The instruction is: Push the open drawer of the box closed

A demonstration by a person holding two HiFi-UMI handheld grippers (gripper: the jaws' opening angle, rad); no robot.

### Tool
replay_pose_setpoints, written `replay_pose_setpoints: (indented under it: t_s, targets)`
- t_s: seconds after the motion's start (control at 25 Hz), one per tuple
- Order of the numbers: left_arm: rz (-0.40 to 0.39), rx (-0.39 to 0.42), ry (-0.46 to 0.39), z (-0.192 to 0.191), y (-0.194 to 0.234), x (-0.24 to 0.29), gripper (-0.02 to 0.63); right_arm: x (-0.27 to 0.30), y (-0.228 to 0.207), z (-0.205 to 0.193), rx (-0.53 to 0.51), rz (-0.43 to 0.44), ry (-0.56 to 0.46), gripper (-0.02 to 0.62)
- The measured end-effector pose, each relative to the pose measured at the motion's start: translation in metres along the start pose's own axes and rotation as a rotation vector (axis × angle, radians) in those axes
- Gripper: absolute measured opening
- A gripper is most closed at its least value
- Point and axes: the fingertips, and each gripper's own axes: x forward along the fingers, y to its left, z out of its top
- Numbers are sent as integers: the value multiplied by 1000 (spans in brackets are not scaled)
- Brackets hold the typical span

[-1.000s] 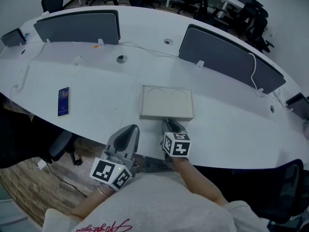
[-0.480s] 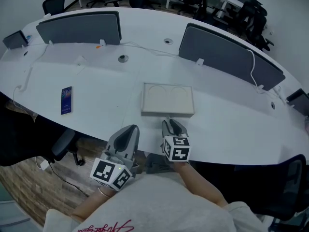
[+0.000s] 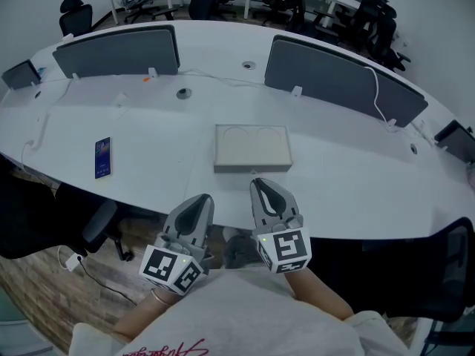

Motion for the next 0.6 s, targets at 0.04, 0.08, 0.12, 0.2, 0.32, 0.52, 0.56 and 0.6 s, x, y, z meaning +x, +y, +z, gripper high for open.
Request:
replay_pose_setpoints:
  t_s: [0.04, 0.08, 0.12, 0.2, 0.32, 0.52, 0.56, 0.6]
  targets:
    - [-3, 2, 0, 0, -2, -2, 18, -7, 3, 10, -16, 5, -25, 29]
    - [-6, 4, 0, 0, -5, -4, 18, -14, 6, 19, -19, 7, -48, 26]
    - [-10, 5, 2, -1, -7, -6, 18, -20, 8, 27, -17, 8, -69, 25]
    - [-18, 9, 7, -3, -11, -9, 18, -31, 13, 41, -29, 10, -107, 20]
    - [-27, 17, 10, -4, -18, -14, 18, -46, 18, 55, -47, 12, -151, 20]
    - [-50, 35, 12, -6, -31, -18, 18, -62, 20, 58, -41, -2, -171, 20]
    - [-56, 35, 12, -7, -34, -18, 18, -65, 19, 57, -40, -6, -168, 20]
    - [-62, 34, 14, -8, -36, -18, 18, -67, 18, 55, -40, -11, -165, 20]
